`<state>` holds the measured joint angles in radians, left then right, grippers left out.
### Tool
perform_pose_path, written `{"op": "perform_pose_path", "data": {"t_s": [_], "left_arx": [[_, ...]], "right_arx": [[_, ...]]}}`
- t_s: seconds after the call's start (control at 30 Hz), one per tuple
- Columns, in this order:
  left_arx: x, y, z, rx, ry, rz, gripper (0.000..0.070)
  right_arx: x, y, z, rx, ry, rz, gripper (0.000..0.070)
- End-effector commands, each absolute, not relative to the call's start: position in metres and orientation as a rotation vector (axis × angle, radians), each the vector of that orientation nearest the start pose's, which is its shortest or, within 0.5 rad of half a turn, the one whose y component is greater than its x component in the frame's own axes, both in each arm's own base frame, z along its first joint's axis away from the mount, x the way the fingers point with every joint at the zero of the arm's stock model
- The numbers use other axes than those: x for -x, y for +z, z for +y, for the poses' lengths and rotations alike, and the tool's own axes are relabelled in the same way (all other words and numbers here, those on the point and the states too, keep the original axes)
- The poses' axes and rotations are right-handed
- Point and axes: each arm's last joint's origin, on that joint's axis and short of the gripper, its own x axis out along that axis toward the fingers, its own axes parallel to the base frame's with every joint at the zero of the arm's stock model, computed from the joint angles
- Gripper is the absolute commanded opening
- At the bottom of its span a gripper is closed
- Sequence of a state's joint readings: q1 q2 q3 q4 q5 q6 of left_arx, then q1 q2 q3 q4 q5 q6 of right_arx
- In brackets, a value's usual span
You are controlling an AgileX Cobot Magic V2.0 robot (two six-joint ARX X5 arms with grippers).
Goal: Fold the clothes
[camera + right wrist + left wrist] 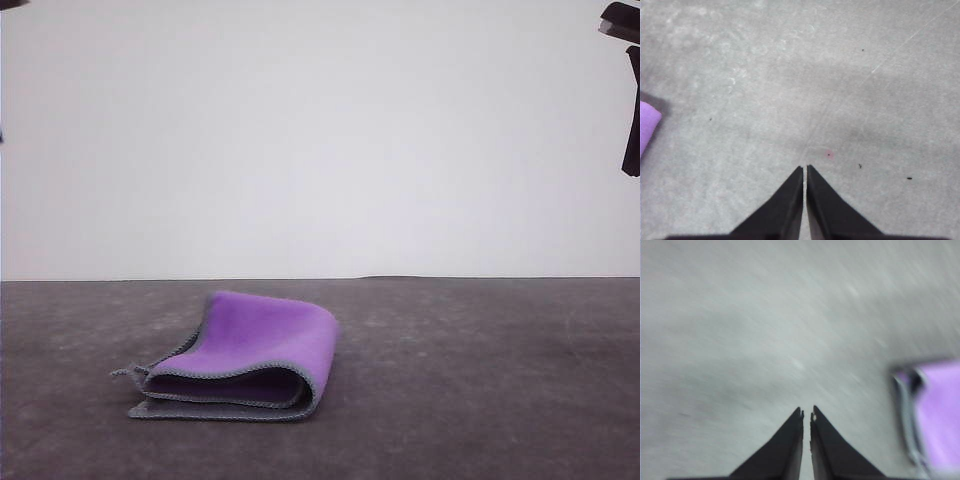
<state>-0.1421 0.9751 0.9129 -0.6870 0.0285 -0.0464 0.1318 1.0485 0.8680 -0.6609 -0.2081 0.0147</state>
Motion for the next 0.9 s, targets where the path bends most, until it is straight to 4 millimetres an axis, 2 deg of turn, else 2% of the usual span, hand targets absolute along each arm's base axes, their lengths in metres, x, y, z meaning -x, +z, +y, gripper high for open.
{"op": "perform_pose_path", "data": {"t_s": [0.0,0.13,0.3,0.5,0.63,0.87], "left_arx": [[-0.183,0.293,-0.024,0.049,-0.097,0.711,0.0012],[-0.163,0.269,-0.016,0.069,-0.066,0.599,0.0012],[-0.138,0.229,-0.007,0.086,-0.025,0.503,0.0012],[-0.117,0.185,0.0,0.124,0.023,0.395,0.0012],[-0.108,0.169,0.002,0.129,0.039,0.319,0.0012],[-0.099,0.157,0.004,0.13,0.048,0.231,0.0012]], "right_arx": [[-0.204,0.28,0.033,-0.045,0.317,0.83,0.0004],[-0.204,0.28,0.033,-0.045,0.317,0.83,0.0004],[-0.204,0.28,0.033,-0.045,0.317,0.83,0.0004],[-0.204,0.28,0.033,-0.045,0.317,0.83,0.0004],[-0.204,0.28,0.033,-0.045,0.317,0.83,0.0004],[-0.204,0.28,0.033,-0.045,0.317,0.83,0.0004]]}}
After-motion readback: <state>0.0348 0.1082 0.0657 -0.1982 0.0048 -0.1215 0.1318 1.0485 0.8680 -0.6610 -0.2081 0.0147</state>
